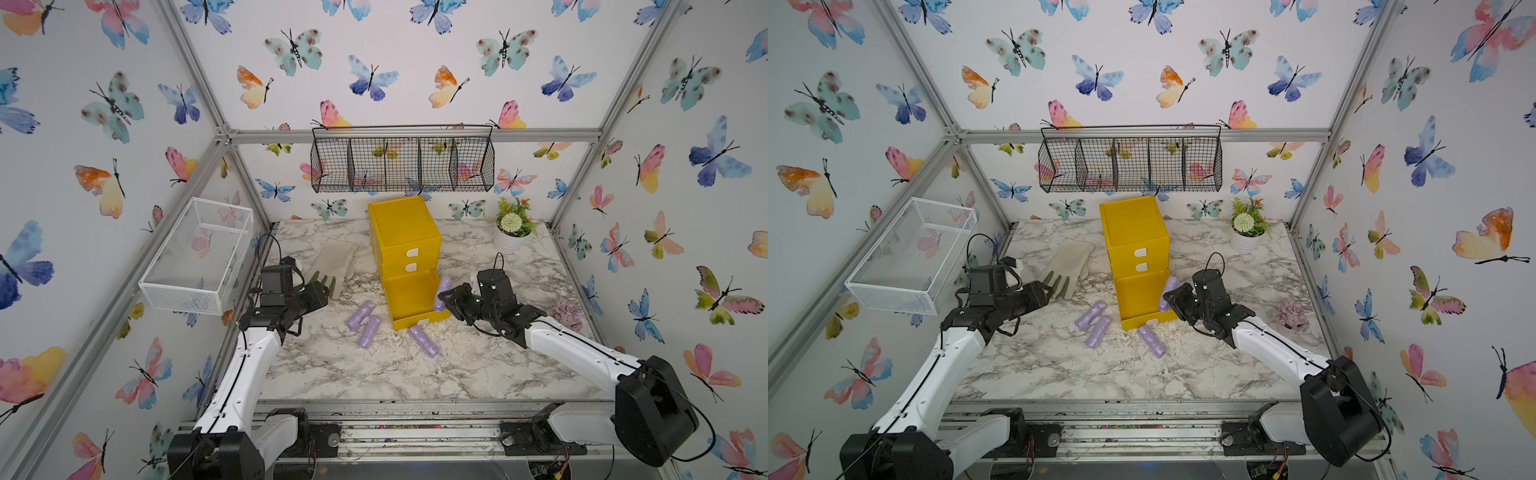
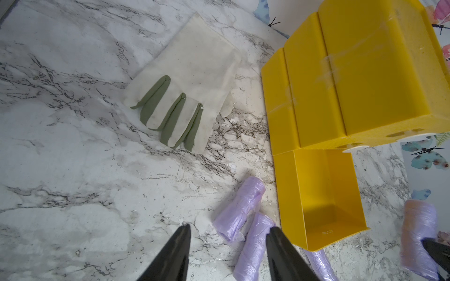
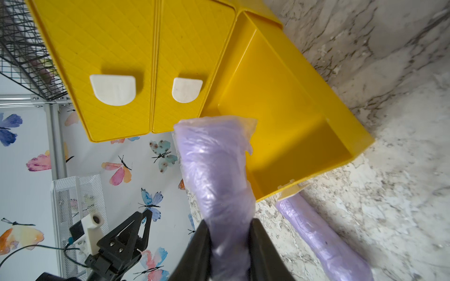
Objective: Sort the rolls of trash bags by color and place them into the drawer
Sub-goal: Place the roll of trash bags in the drawer.
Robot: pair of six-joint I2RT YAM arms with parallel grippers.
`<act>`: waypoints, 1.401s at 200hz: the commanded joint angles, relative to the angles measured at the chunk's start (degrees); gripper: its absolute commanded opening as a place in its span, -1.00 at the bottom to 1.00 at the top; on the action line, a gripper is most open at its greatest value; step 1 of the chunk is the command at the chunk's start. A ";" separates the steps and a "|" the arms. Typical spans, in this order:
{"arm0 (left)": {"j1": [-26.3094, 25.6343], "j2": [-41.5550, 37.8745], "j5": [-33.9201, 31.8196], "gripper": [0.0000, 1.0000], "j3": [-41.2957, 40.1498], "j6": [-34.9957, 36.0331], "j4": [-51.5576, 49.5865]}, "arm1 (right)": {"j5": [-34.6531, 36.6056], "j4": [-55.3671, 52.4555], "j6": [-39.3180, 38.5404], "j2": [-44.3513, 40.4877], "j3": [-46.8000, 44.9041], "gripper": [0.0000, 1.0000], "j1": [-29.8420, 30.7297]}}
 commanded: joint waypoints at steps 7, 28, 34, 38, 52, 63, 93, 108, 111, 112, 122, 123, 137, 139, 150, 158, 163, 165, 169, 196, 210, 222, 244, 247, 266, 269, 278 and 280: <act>0.49 -1.25 1.12 0.09 -0.19 0.23 -0.50 | 6.36 1.17 5.33 3.77 3.29 -0.42 2.91; 0.49 -1.31 1.13 0.09 -0.19 0.23 -0.50 | 8.39 1.04 7.77 6.94 5.56 -0.42 4.78; 0.49 -1.36 1.16 0.09 -0.19 0.23 -0.50 | 8.79 1.25 8.35 7.79 6.09 -0.42 5.16; 0.51 -1.40 1.21 0.09 -0.19 0.23 -0.50 | 9.07 1.41 8.70 8.32 6.49 -0.42 5.39; 0.58 -1.40 1.38 0.09 -0.19 0.23 -0.41 | 10.66 1.57 9.94 9.84 7.71 -0.42 6.27; 0.58 -1.41 1.47 0.09 -0.19 0.23 -0.41 | 11.77 1.93 10.96 10.89 8.45 -0.42 6.84; 0.64 -1.44 1.99 0.09 -0.19 0.23 -0.32 | 14.19 1.88 13.75 14.08 10.64 -0.42 7.57; 0.73 -1.49 2.17 0.09 -0.23 0.23 -0.32 | 14.86 2.54 15.02 15.86 11.59 -0.42 7.66; 0.67 -1.55 2.22 0.09 -0.27 0.23 -0.32 | 14.92 2.63 15.22 16.25 11.79 -0.42 7.67; 0.71 -1.56 2.24 0.09 -0.27 0.19 -0.32 | 14.97 2.69 15.30 16.40 11.86 -0.42 7.67; 0.77 -1.70 2.31 0.09 -0.28 0.17 -0.23 | 15.26 3.37 16.02 17.66 12.51 -0.42 7.71; 0.76 -1.68 2.33 0.09 -0.28 0.20 -0.23 | 15.27 3.45 16.09 17.77 12.58 -0.42 7.69; 0.78 -1.66 2.48 0.09 -0.37 0.15 -0.23 | 15.66 4.73 16.91 19.83 13.62 -0.42 7.67; 0.78 -1.66 2.47 0.09 -0.34 0.15 -0.23 | 15.71 4.87 17.01 20.07 13.81 -0.42 7.67; 0.81 -1.71 2.53 0.09 -0.34 0.14 -0.23 | 15.73 5.19 17.69 21.79 15.01 -0.42 7.71; 0.76 -1.66 2.61 0.09 -0.37 0.17 -0.23 | 15.88 5.76 18.05 22.86 15.85 -0.42 7.67; 0.76 -1.70 2.61 0.09 -0.37 0.15 -0.23 | 15.96 5.82 18.30 23.69 16.38 -0.42 7.67; 0.78 -1.72 2.61 0.09 -0.37 0.15 -0.19 | 15.98 5.82 18.46 23.98 16.59 -0.42 7.67; 0.82 -1.74 2.66 0.09 -0.37 0.14 -0.23 | 15.99 5.82 18.74 24.59 17.00 -0.42 7.67; 0.84 -1.67 2.96 0.09 -0.37 0.16 -0.14 | 17.05 6.53 19.90 28.17 19.24 -0.43 7.67; 1.02 -1.67 3.05 0.09 -0.37 0.14 -0.14 | 17.69 6.68 20.40 29.47 20.17 -0.43 7.67; 0.93 -1.74 3.12 0.10 -0.37 0.14 -0.14 | 18.56 6.63 20.54 30.43 20.87 -0.43 7.67; 1.02 -1.75 3.19 0.09 -0.37 0.23 -0.09 | 20.12 6.70 20.96 31.87 21.84 -0.43 7.67; 1.02 -1.83 3.19 0.10 -0.37 0.23 -0.10 | 20.39 6.66 21.01 32.02 21.99 -0.43 7.67; 1.10 -1.84 3.31 0.10 -0.37 0.23 -0.10 | 21.87 6.79 20.98 32.92 22.79 -0.43 7.58; 1.11 -1.84 3.32 0.10 -0.37 0.23 -0.06 | 22.14 6.71 20.90 33.05 22.97 -0.43 7.58; 1.09 -1.84 3.36 0.10 -0.37 0.23 -0.07 | 22.70 6.71 20.72 33.62 23.57 -0.43 7.49; 1.06 -1.84 3.39 0.09 -0.37 0.23 -0.06 | 22.74 6.70 20.74 33.83 23.68 -0.43 7.49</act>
